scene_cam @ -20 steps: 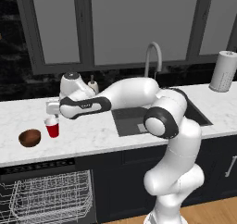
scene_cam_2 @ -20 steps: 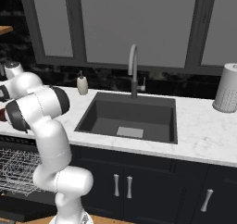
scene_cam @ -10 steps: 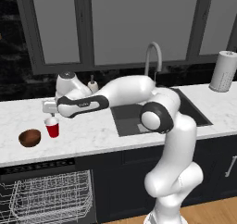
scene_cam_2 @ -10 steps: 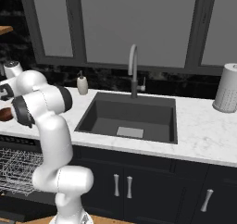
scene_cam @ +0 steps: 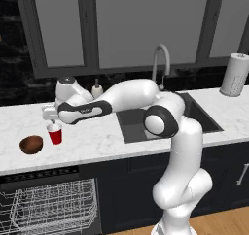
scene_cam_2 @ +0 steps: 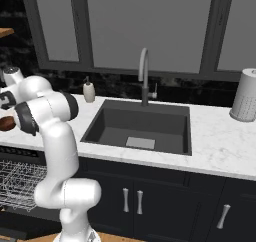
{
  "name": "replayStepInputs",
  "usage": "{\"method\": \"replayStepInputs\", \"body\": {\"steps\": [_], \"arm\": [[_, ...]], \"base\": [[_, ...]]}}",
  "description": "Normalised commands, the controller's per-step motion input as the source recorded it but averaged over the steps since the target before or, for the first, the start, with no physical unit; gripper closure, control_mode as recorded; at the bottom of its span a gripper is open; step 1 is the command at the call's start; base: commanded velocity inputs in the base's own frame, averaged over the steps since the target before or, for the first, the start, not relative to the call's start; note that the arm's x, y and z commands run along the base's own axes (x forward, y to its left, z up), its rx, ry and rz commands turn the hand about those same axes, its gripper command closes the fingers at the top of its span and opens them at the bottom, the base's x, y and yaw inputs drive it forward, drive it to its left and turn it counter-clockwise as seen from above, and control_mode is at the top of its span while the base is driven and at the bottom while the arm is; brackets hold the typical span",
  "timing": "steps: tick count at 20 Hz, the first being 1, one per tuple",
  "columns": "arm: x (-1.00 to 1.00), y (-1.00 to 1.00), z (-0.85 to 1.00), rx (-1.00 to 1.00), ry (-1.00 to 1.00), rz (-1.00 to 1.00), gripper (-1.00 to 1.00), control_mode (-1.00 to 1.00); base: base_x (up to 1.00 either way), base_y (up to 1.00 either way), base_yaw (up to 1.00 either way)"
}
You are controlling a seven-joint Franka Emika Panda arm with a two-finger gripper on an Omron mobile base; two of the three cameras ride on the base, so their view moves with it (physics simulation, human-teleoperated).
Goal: Pick up the cup and bowl from the counter, place them in the dishwasher, and close the dishwasher door.
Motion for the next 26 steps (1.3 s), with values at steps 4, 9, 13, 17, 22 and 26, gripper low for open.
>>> {"method": "replayStepInputs", "body": {"steps": [4,9,13,17,22,26], "arm": [[0.16,0.05,-0.24,0.00,0.00,0.00,-1.00,-1.00],[0.15,0.07,-0.20,0.00,0.00,0.00,-1.00,-1.00],[0.20,0.13,-0.23,0.00,0.00,0.00,-1.00,-1.00],[0.23,0.15,-0.14,0.00,0.00,0.00,-1.00,-1.00],[0.15,0.13,-0.07,0.00,0.00,0.00,-1.00,-1.00],[0.02,0.07,-0.13,0.00,0.00,0.00,-1.00,-1.00]], "base": [[0.00,0.00,0.00],[0.00,0.00,0.00],[0.00,0.00,0.00],[0.00,0.00,0.00],[0.00,0.00,0.00],[0.00,0.00,0.00]]}}
